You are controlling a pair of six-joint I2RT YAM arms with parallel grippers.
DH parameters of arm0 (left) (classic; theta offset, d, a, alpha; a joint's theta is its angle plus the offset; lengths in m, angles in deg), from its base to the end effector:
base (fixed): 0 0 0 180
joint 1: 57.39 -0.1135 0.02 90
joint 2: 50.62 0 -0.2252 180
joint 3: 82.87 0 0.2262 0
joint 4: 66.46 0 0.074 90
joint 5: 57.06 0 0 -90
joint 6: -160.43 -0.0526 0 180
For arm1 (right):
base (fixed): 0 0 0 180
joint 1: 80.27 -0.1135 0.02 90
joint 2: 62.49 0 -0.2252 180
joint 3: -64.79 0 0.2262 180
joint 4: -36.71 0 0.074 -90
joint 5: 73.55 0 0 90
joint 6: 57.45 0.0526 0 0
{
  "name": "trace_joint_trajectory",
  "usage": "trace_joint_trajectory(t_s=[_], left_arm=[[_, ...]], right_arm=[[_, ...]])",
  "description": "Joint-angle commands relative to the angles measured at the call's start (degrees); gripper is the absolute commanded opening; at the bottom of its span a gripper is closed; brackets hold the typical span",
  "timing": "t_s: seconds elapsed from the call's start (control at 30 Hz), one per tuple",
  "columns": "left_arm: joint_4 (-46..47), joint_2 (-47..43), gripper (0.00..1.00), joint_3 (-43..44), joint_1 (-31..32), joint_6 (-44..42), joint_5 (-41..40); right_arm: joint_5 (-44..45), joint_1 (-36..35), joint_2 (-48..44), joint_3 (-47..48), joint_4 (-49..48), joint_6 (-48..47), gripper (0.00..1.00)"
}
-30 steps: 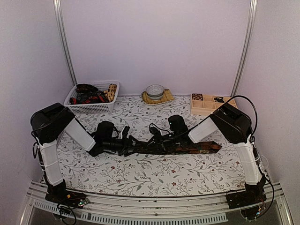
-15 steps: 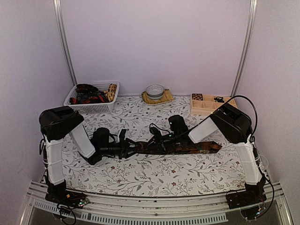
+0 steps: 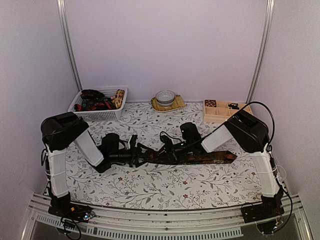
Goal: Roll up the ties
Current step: Roll the tie at the center of the board.
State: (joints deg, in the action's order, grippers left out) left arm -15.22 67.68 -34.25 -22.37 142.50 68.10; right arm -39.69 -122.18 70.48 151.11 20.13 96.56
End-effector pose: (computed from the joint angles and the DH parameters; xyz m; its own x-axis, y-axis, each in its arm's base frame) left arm 0.2417 -0.2063 0.0627 -0.9518 -0.2829 -0.1187 0.0357 0.2823 -0.9587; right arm 0.2820 0.3118 0.0620 -0.9787 -0.2054 -0.0052 -0.0623 0.2722 0.9602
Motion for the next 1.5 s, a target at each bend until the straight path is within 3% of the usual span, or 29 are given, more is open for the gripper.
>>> trace_joint_trajectory(t_s=[0.0, 0.37, 0.47, 0.57, 0.73, 0.87, 0.97, 1.13, 1.3, 1.47], left_arm=[[-18.00, 0.93, 0.66, 1.92, 1.36, -8.46, -3.79], [-14.92, 1.58, 0.34, 0.39, 1.45, -8.48, -3.99], [-14.91, 1.82, 0.17, 0.66, 1.45, -8.41, -3.70], [-15.62, 1.61, 0.00, 0.54, 1.37, -8.44, -3.66], [-22.24, -1.06, 0.00, 0.54, 0.52, -10.79, -4.13], [-36.47, -4.82, 0.00, 2.58, -0.66, -17.54, -5.05], [-49.22, -9.29, 0.00, 5.72, -1.45, -23.74, -8.46], [-65.53, -13.02, 0.00, 11.45, -3.05, -30.82, -15.75], [-76.86, -13.02, 0.00, 18.05, -3.14, -35.91, -22.45], [-82.98, -11.31, 0.00, 23.12, -3.21, -39.42, -27.62]], right_arm=[[3.61, 0.23, 6.51, -3.11, 9.73, -0.86, 0.13], [3.57, 0.18, 6.68, -3.26, 9.27, -0.64, 0.13], [3.55, 0.24, 6.57, -3.37, 9.05, -0.55, 0.14], [3.78, 0.50, 5.78, -3.52, 9.48, -0.92, 0.23], [5.53, 1.95, -1.23, -4.42, 14.72, -6.10, 0.34], [8.07, 3.32, -10.07, -3.98, 25.04, -15.12, 0.37], [16.34, 3.65, -16.25, -1.51, 36.58, -26.16, 0.39], [27.32, 4.32, -23.67, -0.64, 45.61, -38.89, 0.43], [39.76, 5.78, -22.63, 0.07, 50.66, -46.24, 0.44], [44.34, 6.40, -17.85, 0.08, 52.33, -49.71, 0.43]])
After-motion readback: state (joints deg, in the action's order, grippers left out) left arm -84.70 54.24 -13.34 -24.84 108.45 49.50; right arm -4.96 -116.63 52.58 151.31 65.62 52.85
